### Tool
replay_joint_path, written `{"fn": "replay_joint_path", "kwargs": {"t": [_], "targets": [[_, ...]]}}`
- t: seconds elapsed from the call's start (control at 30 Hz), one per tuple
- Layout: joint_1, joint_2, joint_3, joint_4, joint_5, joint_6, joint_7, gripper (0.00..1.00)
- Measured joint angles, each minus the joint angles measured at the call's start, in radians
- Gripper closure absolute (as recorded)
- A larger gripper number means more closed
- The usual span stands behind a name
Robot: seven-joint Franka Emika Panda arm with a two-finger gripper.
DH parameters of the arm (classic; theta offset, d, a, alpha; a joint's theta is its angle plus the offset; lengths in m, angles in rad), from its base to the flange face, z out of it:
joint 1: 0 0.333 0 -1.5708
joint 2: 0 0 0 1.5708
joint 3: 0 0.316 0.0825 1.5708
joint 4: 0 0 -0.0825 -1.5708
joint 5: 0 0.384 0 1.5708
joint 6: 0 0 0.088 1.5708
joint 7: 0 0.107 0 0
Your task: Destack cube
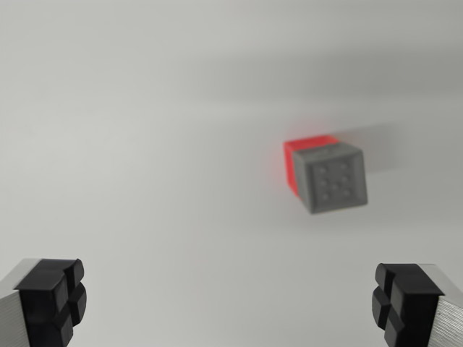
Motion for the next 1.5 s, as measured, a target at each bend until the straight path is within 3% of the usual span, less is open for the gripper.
{"fn": "replay_joint_path", "kwargs": {"t": [0.87, 1.5], "targets": [[-0.010, 0.010, -0.004, -0.017, 0.002, 0.019, -0.027, 0.00], [-0.050, 0.053, -0.014, -0.070, 0.024, 0.097, -0.132, 0.00]]}}
